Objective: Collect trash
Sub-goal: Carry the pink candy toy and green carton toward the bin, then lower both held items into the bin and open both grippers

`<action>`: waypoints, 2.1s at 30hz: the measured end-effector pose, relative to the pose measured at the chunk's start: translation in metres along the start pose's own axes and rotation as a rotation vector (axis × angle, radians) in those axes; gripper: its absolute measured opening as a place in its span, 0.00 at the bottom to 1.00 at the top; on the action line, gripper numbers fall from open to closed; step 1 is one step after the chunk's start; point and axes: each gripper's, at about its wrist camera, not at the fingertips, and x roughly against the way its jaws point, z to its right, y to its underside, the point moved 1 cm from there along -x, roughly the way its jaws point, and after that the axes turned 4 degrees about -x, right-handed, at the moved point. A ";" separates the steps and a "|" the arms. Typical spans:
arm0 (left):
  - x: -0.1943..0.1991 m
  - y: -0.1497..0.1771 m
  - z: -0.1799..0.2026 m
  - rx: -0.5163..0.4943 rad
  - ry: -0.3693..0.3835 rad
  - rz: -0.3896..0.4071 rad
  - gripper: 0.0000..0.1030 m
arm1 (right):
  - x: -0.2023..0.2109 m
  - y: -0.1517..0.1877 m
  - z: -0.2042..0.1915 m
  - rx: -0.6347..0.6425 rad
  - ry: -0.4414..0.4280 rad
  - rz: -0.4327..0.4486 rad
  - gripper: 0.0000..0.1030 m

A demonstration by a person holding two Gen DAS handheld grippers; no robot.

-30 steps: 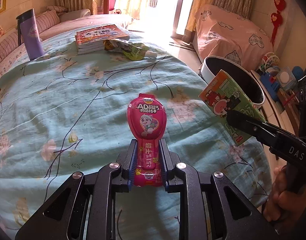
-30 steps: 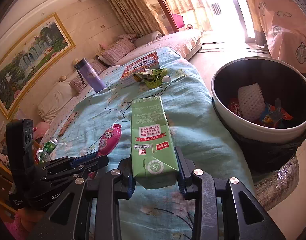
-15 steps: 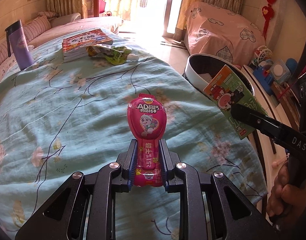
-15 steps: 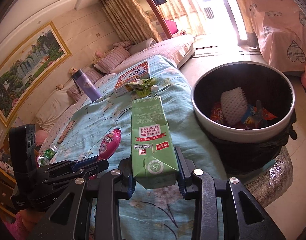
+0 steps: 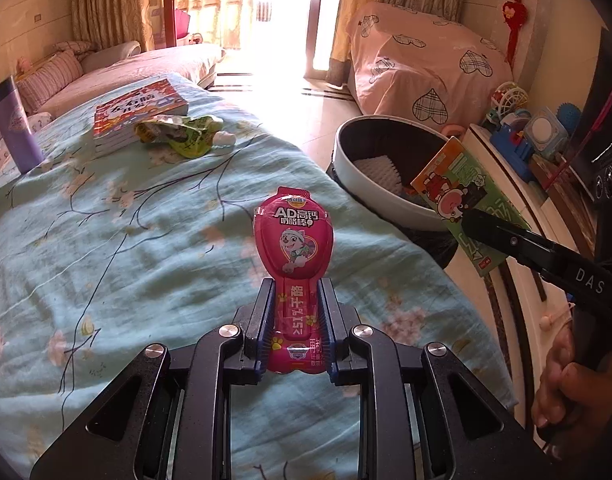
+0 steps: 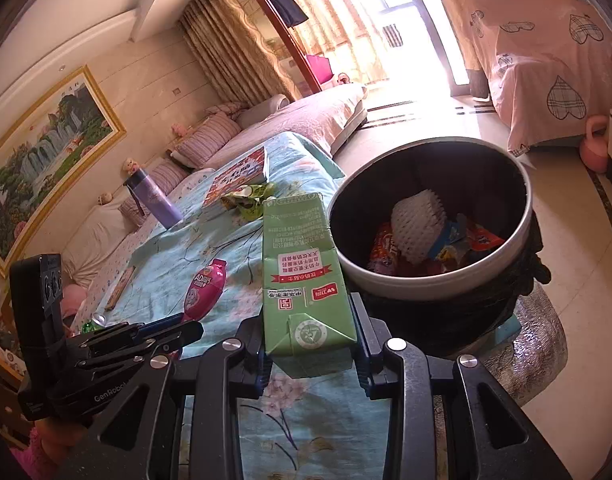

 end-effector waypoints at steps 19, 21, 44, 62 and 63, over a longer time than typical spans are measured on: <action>-0.014 -0.037 0.036 -0.061 0.040 0.024 0.19 | 0.013 -0.027 0.025 -0.010 0.046 0.050 0.32; -0.015 -0.042 0.040 -0.067 0.046 0.028 0.19 | 0.013 -0.031 0.029 -0.012 0.052 0.054 0.32; -0.042 -0.085 0.065 -0.109 0.077 0.034 0.19 | -0.004 -0.061 0.056 -0.019 0.119 0.048 0.32; -0.070 -0.110 0.078 -0.121 0.093 -0.004 0.19 | -0.019 -0.079 0.065 0.001 0.162 0.018 0.32; -0.071 -0.111 0.079 -0.124 0.093 -0.006 0.19 | -0.020 -0.080 0.065 0.001 0.164 0.017 0.32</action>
